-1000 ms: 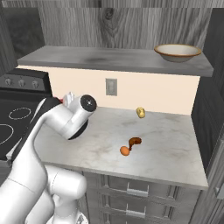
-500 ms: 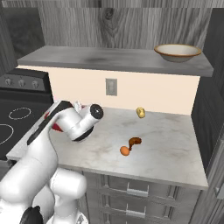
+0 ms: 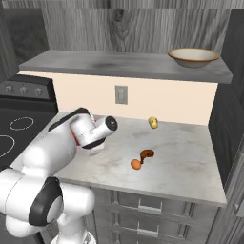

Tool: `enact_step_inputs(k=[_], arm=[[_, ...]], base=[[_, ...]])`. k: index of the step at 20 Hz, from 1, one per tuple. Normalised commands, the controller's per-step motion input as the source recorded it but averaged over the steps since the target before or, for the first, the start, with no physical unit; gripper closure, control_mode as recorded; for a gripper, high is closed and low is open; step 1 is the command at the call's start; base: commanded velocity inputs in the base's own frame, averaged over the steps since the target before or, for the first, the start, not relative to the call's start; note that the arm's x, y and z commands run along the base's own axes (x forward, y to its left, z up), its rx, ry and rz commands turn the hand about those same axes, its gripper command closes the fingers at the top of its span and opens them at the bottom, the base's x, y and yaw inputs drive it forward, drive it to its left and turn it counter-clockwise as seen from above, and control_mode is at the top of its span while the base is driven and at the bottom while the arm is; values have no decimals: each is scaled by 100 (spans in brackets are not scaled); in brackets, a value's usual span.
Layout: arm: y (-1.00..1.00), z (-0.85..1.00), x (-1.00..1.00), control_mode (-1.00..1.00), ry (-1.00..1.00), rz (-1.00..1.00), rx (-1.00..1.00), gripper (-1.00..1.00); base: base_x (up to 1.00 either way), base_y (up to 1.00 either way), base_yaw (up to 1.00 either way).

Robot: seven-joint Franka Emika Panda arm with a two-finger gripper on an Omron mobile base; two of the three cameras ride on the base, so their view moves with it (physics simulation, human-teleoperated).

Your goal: Pick both bowls and place them on the counter. Then place the egg in one bowl and place the chicken drumstick in the other bowl.

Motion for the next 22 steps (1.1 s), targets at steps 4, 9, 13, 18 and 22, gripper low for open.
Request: enact_step_inputs(k=[4, 9, 13, 18, 22], arm=[[-1, -16, 42, -100, 2, 0, 0, 100], [-3, -21, 27, -100, 0, 0, 0, 100], [0, -33, 34, -100, 0, 0, 0, 100], [0, -32, 31, -100, -2, 0, -1, 100], [-4, -24, 31, -100, 0, 0, 0, 100]], base=[[0, 0, 0], [0, 0, 0], [0, 0, 0], [0, 0, 0], [0, 0, 0]])
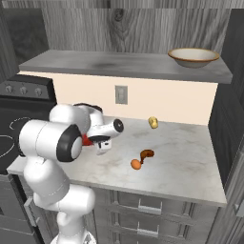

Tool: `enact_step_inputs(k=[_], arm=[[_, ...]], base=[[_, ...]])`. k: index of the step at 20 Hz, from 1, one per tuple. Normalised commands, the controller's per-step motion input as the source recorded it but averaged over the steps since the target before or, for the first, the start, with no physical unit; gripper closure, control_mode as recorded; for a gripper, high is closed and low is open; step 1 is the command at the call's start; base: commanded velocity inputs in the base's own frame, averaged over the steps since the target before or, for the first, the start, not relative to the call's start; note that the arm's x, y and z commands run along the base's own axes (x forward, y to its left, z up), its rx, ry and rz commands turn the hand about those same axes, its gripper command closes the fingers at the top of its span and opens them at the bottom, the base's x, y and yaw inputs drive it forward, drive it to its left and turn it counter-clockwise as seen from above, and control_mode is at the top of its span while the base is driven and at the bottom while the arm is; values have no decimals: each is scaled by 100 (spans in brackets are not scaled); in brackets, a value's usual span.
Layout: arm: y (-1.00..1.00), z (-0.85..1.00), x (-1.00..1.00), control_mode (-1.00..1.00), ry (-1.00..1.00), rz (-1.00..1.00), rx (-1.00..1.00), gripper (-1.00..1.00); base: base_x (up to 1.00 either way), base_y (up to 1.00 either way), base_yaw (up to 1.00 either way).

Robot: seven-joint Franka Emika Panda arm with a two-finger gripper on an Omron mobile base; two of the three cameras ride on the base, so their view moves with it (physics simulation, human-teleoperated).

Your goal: Pick both bowls and place them on the counter. Then place the egg in one bowl and place the chicken drumstick in the other bowl.

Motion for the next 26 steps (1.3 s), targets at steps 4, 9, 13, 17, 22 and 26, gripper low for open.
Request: enact_step_inputs(k=[4, 9, 13, 17, 22, 26], arm=[[-2, -27, 31, -100, 0, 0, 0, 100], [0, -11, 24, -100, 1, 0, 0, 100], [-2, -6, 11, -100, 5, 0, 0, 100], [-4, -3, 8, -100, 7, 0, 0, -100], [-9, -3, 5, -100, 10, 0, 0, -100], [-15, 0, 0, -100, 12, 0, 0, -100]], base=[[0, 0, 0], [0, 0, 0], [0, 0, 0], [0, 0, 0], [0, 0, 0], [0, 0, 0]])
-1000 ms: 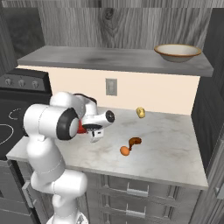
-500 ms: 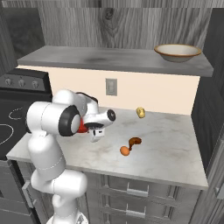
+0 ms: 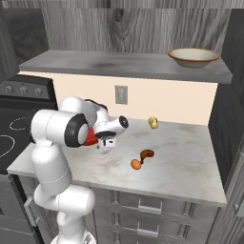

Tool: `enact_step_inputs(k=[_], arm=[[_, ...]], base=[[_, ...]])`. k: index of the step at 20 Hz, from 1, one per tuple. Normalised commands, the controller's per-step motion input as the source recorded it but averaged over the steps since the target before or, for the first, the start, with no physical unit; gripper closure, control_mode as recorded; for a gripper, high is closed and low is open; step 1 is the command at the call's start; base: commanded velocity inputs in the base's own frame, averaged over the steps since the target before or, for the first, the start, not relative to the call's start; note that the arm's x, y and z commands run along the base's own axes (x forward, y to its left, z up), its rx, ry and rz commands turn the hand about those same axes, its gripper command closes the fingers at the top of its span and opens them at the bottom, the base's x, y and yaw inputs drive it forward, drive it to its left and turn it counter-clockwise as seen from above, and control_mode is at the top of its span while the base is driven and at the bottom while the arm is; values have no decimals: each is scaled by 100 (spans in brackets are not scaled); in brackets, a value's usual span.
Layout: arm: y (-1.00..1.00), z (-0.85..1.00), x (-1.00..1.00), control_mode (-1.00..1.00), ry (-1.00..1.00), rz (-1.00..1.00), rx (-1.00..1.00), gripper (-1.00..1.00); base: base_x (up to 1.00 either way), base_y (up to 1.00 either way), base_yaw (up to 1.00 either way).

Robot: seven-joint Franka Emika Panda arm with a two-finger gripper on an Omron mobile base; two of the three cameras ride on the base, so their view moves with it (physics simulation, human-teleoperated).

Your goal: Pick both bowls and place them on the counter. Then place the egg in one bowl and place the chicken drumstick in the other bowl.

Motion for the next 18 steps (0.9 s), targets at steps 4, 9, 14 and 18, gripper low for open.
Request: enact_step_inputs(k=[4, 9, 14, 18], arm=[[-15, 8, -11, -100, 1, 0, 0, -100], [-12, 21, -20, -100, 0, 0, 0, -100], [-12, 26, -26, -100, 0, 0, 0, -100], [-2, 31, -23, -100, 0, 0, 0, -100]], base=[[0, 0, 0], [0, 0, 0], [0, 0, 0], [0, 0, 0]])
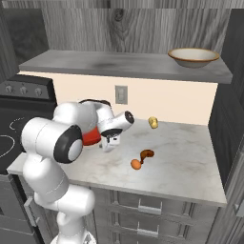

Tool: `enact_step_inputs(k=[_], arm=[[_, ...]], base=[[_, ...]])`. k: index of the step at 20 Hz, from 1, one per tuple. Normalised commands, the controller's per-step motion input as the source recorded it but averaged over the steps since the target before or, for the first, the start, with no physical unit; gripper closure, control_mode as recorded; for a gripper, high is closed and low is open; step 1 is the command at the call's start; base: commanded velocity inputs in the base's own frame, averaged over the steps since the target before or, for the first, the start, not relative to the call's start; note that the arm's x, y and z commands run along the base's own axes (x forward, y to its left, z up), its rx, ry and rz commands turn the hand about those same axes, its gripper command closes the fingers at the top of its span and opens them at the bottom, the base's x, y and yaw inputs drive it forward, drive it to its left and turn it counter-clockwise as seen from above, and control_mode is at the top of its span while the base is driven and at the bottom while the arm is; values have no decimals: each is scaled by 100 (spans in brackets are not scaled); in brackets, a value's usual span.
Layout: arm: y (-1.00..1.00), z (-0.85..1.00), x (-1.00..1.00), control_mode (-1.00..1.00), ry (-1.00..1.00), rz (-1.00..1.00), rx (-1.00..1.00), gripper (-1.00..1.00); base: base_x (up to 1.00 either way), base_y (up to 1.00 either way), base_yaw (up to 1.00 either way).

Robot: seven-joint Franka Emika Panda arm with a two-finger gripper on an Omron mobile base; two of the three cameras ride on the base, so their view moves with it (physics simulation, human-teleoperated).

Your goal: Pick both bowls and place them on the counter. Then place the egg in one bowl and place the chicken drumstick in the other bowl.

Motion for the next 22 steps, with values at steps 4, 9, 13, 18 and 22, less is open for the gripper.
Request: enact_step_inputs(k=[4, 9, 13, 18, 22], arm=[[0, 39, -17, -100, 0, 0, 0, -100], [-1, 33, -20, -100, 0, 0, 0, -100], [-2, 25, -26, -100, 0, 0, 0, -100], [-4, 16, -40, -100, -2, 0, 0, -100], [-4, 17, -43, -100, -13, 0, 0, -100]], base=[[0, 0, 0], [0, 0, 0], [0, 0, 0], [0, 0, 0], [0, 0, 0]])
